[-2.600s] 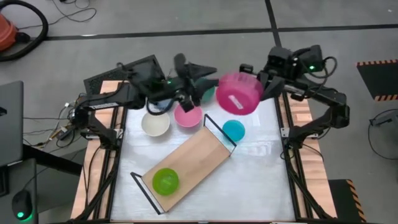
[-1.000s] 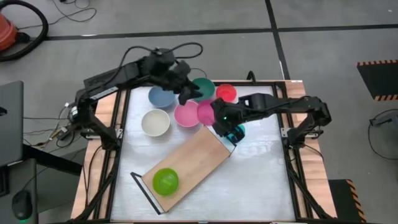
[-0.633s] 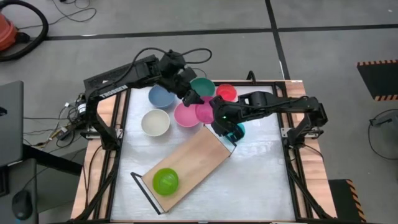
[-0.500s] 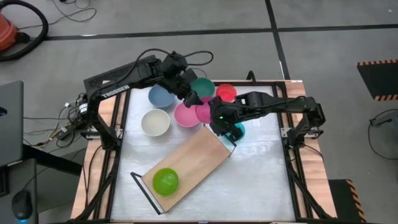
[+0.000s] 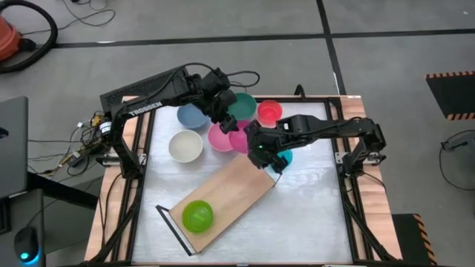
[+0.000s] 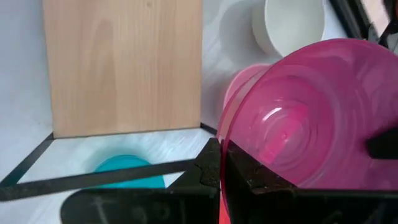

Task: Place and stack bowls onto a shelf
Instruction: Stack the transparent pink bowl on the top transparent green bowl on the shelf

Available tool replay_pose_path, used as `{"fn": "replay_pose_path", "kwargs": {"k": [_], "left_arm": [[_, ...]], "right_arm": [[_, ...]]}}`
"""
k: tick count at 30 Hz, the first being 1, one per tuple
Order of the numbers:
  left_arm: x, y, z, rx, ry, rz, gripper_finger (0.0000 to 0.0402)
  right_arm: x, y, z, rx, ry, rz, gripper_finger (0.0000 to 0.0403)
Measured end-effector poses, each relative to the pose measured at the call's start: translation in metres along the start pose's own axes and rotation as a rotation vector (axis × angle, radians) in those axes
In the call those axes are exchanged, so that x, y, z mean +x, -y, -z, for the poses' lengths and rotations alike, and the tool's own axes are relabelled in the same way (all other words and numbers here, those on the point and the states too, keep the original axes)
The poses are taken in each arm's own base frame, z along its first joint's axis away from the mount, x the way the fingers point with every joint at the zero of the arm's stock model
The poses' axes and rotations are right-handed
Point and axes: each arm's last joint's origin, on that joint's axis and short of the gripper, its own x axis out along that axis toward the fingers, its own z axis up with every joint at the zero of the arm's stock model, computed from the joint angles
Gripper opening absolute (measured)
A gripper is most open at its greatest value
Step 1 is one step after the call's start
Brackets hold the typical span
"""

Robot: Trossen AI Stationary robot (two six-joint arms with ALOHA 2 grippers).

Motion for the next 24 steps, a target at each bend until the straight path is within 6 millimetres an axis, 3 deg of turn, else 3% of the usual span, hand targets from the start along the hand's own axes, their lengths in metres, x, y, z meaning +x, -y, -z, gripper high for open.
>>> {"fn": "replay_pose_path", "kwargs": {"k": [8,15,24], "left_arm": [[0.001,-0.001,-0.001,0.0,0.006,-0.011,0.0014],[0.001,-0.003,0.0,0.021,0.01,-0.064,0.0002],[-0.015,-0.006,0.022,0.113,-0.161,-0.131,0.0001]], "right_arm": [[-0.001,-0.002,-0.004,0.011,0.019,0.009,0.0034],[-0.006,0.0,-0.004,0.193,0.048,0.028,0.0079],[-0.052,-0.01,0.01,0.413,0.124,0.011,0.0232]]}}
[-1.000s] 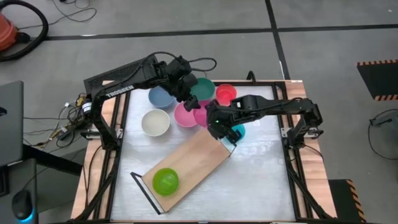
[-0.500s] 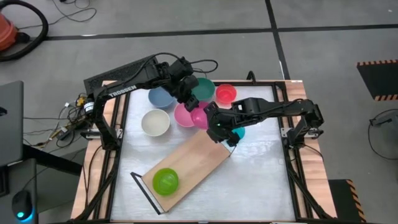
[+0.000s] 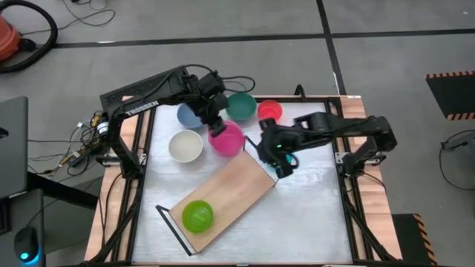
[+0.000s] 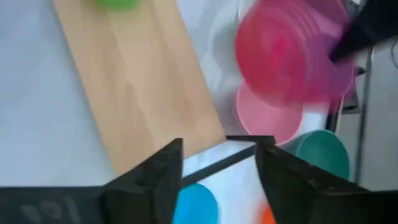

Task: Place and stack bowls onto a shelf
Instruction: Stack the transparent pink bowl on the top transparent green bowl on the shelf

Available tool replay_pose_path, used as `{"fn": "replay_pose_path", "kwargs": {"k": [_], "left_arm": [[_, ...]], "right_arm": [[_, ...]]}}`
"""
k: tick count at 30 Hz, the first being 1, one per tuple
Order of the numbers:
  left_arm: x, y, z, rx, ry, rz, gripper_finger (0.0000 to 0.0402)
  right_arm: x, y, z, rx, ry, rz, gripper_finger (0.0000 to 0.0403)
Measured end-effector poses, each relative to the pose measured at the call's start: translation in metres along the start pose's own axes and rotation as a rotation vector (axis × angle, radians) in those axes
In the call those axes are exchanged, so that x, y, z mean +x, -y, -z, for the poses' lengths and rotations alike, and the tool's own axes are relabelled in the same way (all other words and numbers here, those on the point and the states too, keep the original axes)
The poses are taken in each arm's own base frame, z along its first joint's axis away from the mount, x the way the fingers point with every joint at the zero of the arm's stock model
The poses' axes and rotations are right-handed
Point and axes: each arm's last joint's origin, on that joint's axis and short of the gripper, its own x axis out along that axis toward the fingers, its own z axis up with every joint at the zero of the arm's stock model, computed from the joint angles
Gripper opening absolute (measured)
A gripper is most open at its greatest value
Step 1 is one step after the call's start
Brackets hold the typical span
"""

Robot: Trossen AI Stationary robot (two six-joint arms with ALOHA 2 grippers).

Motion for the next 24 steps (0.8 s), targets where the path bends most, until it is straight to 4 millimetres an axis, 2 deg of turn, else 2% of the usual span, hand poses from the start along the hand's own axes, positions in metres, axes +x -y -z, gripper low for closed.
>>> {"fn": "replay_pose_path", "kwargs": {"k": [2,5,10,14,18,21,24], "left_arm": [[-0.005,0.007,0.012,0.032,-0.058,-0.036,0.0001],[-0.014,0.025,0.028,0.052,-0.106,-0.088,0.0001],[-0.032,0.066,0.057,0.126,-0.097,-0.112,0.0001],[-0.04,0.101,0.082,0.282,-0.08,-0.092,0.0001],[-0.035,0.129,0.101,0.4,-0.099,-0.085,0.0],[-0.024,0.142,0.111,0.488,-0.121,-0.062,0.0],[-0.006,0.145,0.118,0.375,-0.143,-0.065,0.0]], "right_arm": [[-0.014,-0.001,0.005,0.049,0.011,0.0,0.0249],[-0.031,0.0,0.013,0.096,0.016,0.021,0.0253],[-0.055,0.003,0.03,0.139,-0.006,0.051,0.0251],[-0.069,0.009,0.042,0.18,-0.01,0.069,0.0249],[-0.08,0.014,0.05,0.206,0.01,0.09,0.0249],[-0.083,0.018,0.053,0.206,0.013,0.1,0.0249],[-0.084,0.02,0.055,0.206,0.01,0.108,0.0249]]}}
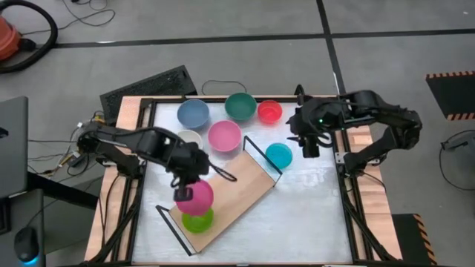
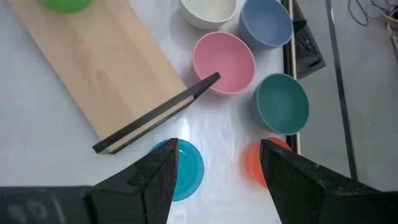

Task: Place and stack bowls onto a shelf
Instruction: Stack the transparent pink bowl on the top transparent green bowl on the shelf

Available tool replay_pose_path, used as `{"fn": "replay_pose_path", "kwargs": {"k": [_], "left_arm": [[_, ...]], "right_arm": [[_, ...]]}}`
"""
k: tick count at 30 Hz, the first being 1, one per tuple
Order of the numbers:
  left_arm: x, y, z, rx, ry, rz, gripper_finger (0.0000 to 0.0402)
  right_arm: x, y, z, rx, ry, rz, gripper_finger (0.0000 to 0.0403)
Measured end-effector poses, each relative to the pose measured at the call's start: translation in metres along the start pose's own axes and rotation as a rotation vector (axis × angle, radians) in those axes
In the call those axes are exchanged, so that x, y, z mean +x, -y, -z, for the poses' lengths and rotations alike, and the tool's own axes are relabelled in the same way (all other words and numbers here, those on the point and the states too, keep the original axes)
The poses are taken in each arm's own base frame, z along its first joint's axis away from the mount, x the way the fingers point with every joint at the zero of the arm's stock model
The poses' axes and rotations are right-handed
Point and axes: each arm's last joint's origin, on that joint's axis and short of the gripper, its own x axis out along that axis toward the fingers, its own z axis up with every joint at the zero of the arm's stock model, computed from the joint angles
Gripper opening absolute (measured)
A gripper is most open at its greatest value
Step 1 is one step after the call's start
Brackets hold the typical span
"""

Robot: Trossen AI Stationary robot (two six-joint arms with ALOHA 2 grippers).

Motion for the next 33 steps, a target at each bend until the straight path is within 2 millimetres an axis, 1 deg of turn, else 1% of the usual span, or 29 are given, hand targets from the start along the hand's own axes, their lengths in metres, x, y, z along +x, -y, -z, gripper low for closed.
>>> {"fn": "replay_pose_path", "kwargs": {"k": [3,5,9,14,18,22,25,29,33], "left_arm": [[0.02,-0.005,0.004,-0.262,-0.027,-0.057,0.0],[0.032,-0.005,0.005,-0.403,-0.027,-0.067,0.0],[0.048,0.007,0.013,-0.567,-0.045,-0.037,0.0],[0.053,0.027,0.026,-0.609,-0.067,-0.053,0.0],[0.063,0.037,0.039,-0.638,-0.074,-0.098,0.0],[0.078,0.044,0.053,-0.622,-0.119,-0.117,0.0],[0.083,0.047,0.06,-0.57,-0.143,-0.133,0.0],[0.088,0.046,0.064,-0.545,-0.13,-0.159,0.0],[0.096,0.049,0.066,-0.521,-0.102,-0.144,0.0]], "right_arm": [[0.0,0.002,0.001,0.006,-0.01,0.004,0.0249],[0.001,0.002,0.002,0.005,-0.024,0.003,0.0249],[0.003,0.001,0.004,-0.013,-0.064,-0.005,0.0249],[0.003,0.001,0.007,-0.044,-0.086,-0.011,0.0249],[0.003,0.001,0.007,-0.045,-0.087,-0.011,0.0249],[0.003,0.001,0.007,-0.046,-0.091,-0.013,0.0249],[0.003,0.001,0.007,-0.046,-0.093,-0.013,0.0249],[0.003,0.001,0.007,-0.043,-0.093,-0.013,0.0249],[0.003,0.001,0.007,-0.038,-0.093,-0.013,0.0249]]}}
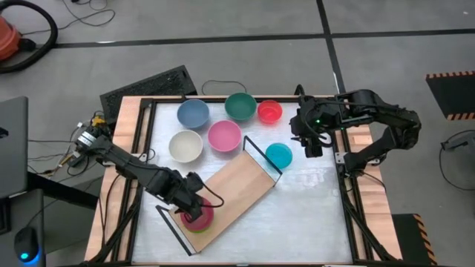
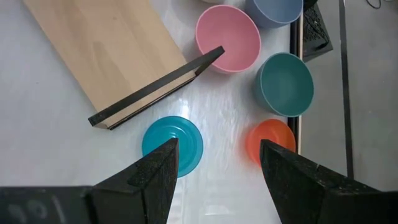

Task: Place and stack bowls onto a shelf
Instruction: Stack the transparent pink bowl on the top transparent green bowl on the shelf

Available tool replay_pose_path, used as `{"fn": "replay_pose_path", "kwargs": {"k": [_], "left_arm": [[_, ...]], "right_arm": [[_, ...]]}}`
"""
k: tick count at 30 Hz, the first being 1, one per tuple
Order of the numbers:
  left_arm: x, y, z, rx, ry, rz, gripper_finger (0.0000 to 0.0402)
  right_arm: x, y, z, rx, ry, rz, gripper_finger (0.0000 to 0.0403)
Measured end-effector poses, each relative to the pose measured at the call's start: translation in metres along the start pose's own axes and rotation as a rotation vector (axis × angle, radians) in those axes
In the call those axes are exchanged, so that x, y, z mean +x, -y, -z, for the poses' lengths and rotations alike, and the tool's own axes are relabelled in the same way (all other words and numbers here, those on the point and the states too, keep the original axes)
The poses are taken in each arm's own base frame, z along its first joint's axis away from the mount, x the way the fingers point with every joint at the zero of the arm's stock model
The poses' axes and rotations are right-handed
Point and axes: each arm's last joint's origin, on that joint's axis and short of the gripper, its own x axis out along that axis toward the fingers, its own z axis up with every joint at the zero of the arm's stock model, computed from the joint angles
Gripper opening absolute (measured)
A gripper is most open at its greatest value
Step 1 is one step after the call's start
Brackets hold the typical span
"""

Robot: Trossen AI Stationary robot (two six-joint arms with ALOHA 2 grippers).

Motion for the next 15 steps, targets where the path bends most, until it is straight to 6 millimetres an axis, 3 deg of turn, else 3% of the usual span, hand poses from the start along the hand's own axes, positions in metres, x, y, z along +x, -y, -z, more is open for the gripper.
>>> {"fn": "replay_pose_path", "kwargs": {"k": [15], "left_arm": [[0.016,0.004,0.01,0.006,0.082,0.011,0.0]], "right_arm": [[0.0,0.0,0.0,0.012,0.0,0.0,0.0249]]}}
